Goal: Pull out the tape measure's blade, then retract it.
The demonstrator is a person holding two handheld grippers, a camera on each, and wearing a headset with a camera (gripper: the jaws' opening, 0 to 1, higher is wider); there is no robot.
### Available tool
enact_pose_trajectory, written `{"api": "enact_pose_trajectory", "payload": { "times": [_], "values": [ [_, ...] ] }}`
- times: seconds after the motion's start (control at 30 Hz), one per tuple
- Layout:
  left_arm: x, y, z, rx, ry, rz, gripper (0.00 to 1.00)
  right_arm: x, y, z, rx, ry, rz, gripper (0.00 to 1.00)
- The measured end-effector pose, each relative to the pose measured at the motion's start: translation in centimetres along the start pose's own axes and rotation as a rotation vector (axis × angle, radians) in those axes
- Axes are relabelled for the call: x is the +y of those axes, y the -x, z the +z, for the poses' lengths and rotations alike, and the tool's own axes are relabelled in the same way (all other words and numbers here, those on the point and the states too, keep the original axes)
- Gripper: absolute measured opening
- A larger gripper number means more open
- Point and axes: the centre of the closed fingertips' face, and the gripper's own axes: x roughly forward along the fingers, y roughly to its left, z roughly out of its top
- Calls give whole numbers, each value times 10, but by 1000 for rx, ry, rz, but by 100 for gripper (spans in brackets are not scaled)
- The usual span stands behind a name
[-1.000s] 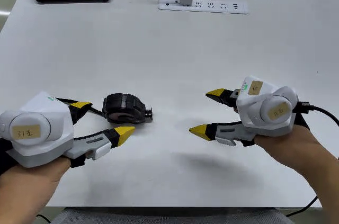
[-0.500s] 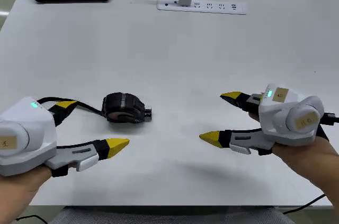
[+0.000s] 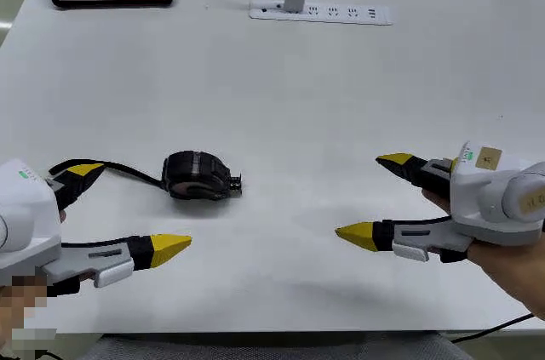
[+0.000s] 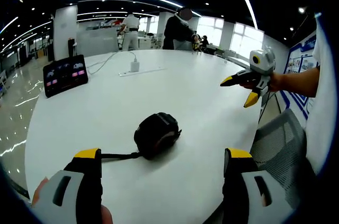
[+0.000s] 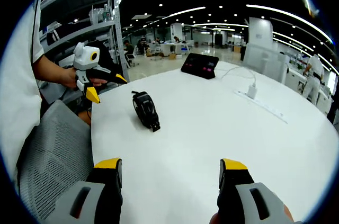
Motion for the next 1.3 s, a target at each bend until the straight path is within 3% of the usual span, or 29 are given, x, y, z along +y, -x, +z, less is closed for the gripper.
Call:
{"api": "enact_pose_trajectory", "payload": {
  "times": [0.6, 0.8, 1.3],
  "values": [
    [13, 23, -11, 22, -6, -9, 99, 3, 25, -15, 5, -44, -13, 87],
    [11, 27, -14, 35, -19, -21, 99, 0, 34, -25, 17, -55, -30, 91],
    [15, 38, -19, 43, -30, -11, 99, -8, 48, -39, 34, -79, -73, 91]
  ]
}}
